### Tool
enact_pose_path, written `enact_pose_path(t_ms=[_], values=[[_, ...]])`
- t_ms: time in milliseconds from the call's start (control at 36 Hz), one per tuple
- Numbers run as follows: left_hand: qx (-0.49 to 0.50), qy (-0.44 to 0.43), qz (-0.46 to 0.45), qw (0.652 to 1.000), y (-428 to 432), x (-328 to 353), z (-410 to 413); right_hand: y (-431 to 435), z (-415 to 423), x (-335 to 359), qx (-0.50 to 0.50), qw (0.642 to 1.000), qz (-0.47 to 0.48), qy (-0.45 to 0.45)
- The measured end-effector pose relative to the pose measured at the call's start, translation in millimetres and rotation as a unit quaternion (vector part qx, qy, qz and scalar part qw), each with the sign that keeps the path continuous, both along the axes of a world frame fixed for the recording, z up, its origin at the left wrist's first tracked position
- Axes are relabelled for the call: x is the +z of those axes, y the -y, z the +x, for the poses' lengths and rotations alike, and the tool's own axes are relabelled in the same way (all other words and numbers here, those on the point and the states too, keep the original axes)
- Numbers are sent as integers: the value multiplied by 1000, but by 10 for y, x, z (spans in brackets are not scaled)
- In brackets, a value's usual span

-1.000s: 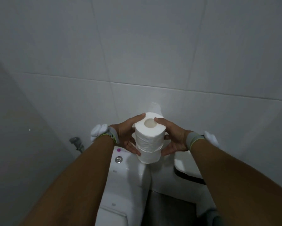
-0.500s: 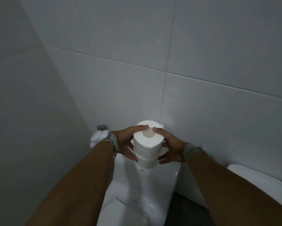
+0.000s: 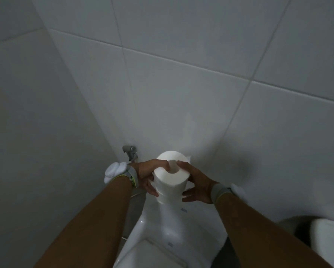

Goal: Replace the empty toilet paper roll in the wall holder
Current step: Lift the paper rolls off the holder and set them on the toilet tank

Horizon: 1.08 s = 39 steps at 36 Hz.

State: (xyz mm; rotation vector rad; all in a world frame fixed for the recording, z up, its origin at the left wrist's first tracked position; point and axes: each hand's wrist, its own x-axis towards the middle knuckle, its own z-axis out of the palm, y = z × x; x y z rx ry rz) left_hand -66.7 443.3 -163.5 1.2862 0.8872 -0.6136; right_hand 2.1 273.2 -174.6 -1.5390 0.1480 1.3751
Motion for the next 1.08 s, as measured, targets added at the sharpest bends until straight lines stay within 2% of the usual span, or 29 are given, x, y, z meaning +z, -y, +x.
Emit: enact_pose_path(t_ms=[556,750,889,1083], values=[[-20,3,3,1000,-166,-470,312,-248,228,-396,-36,999,-24,24],[-16,7,-1,1000,-201,-541,366,-312,268,-419,-14,995,-49,84],[-15,10,-2,1000,-190,-539,392,-332,315,-369,-1,981,-23,192],[-22,7,-5,1000,-166,-530,390,-375,412,-388,15,960,-27,279]])
